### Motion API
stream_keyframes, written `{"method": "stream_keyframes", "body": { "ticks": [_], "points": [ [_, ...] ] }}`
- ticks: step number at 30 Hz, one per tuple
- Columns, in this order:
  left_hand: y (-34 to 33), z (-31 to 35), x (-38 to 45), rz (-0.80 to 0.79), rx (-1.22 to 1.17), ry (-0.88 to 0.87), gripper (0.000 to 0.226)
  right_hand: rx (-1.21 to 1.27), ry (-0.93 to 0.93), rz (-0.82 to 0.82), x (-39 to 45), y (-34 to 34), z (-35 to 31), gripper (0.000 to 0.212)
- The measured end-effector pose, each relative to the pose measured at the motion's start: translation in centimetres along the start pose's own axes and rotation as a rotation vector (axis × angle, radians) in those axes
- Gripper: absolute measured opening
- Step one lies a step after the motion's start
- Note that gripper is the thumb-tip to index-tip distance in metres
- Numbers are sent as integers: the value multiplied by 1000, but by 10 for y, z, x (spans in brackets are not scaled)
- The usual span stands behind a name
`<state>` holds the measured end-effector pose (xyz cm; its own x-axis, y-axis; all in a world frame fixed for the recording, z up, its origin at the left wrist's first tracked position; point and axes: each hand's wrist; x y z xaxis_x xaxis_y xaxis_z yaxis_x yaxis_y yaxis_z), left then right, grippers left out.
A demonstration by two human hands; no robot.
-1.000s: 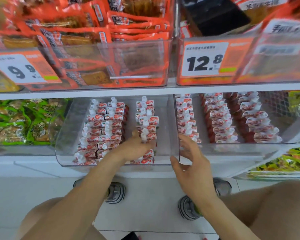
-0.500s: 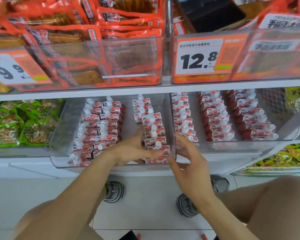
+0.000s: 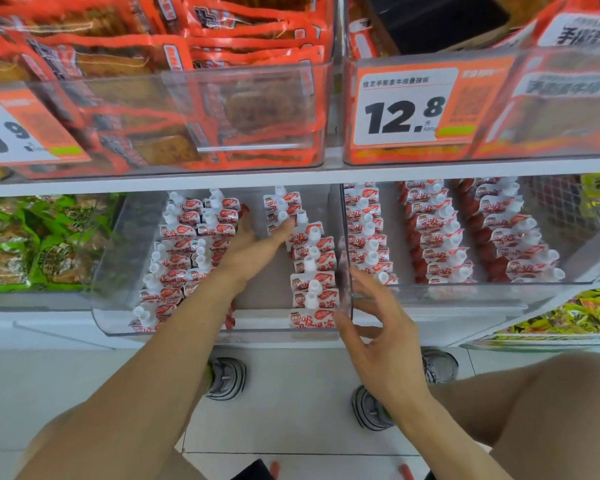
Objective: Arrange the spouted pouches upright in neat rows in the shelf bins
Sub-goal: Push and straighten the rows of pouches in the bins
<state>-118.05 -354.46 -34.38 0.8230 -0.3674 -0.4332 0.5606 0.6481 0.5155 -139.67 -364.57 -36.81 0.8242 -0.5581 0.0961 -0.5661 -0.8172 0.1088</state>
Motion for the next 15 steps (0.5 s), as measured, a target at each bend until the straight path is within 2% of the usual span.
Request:
{"method": "stream_keyframes", "body": {
  "ticks": [2, 5, 7, 11, 15],
  "points": [
    [-15, 10, 12, -56, -132, -1, 111, 4, -3, -5, 0, 1, 0, 60],
    [-35, 17, 19, -153, -150, -106, 83, 20, -6, -11, -1, 1, 0, 61],
    [-39, 16, 20, -231, -137, -132, 91, 7, -3, -15, -1, 1, 0, 61],
    [-34, 16, 35, -125, -182, -97, 101, 27, -10, -25, 1, 4, 1, 57],
    [-53, 25, 36, -108, -164, -155, 84, 26, 20, 47, -2, -4, 4, 46]
  ]
}}
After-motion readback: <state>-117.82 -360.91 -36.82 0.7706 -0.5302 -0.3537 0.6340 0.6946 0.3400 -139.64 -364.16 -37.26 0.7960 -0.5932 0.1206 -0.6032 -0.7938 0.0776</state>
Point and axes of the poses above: each hand's wrist, its own x-axis towards the middle knuckle, its own y-axis out of the back of the hand, z = x × y, and after that the axes turned 9 degrees about x, right-handed
